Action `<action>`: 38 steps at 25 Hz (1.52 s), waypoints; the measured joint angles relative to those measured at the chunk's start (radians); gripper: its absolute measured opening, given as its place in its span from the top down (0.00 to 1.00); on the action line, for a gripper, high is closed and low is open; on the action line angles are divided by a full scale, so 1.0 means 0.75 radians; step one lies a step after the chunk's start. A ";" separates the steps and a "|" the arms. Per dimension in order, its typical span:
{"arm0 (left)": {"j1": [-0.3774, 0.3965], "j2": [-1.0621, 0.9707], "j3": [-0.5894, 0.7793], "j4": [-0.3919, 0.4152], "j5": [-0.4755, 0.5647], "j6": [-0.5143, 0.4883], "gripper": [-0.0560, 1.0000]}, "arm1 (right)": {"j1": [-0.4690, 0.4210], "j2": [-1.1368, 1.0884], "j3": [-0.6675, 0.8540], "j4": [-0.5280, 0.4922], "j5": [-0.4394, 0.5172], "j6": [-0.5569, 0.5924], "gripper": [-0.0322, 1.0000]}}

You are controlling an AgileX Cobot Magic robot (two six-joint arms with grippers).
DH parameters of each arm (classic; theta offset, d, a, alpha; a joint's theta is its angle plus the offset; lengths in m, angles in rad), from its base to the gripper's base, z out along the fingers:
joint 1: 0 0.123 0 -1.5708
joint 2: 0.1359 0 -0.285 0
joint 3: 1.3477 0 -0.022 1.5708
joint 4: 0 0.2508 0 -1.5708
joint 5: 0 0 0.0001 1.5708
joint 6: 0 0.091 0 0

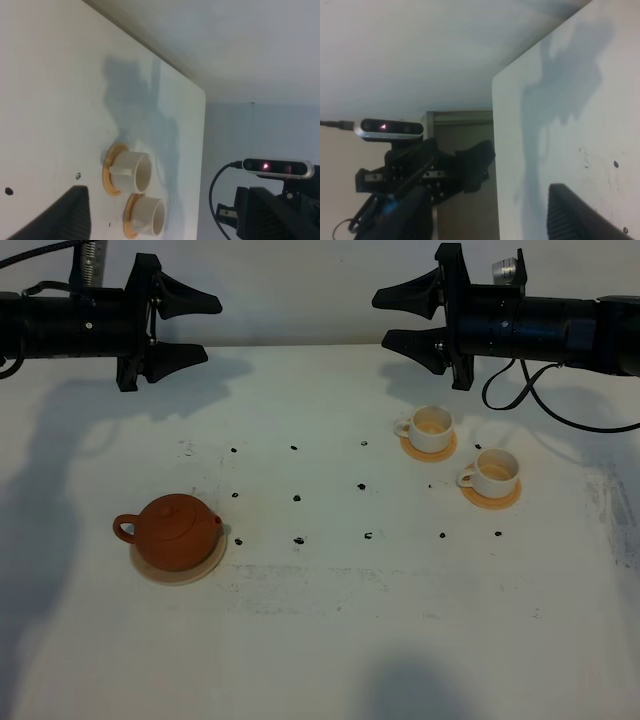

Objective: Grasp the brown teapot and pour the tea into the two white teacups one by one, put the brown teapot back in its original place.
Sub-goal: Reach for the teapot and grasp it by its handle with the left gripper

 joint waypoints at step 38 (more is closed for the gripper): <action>-0.025 -0.404 0.000 0.397 0.011 0.640 0.42 | 0.000 -0.224 -0.151 -0.756 -0.277 -0.210 0.49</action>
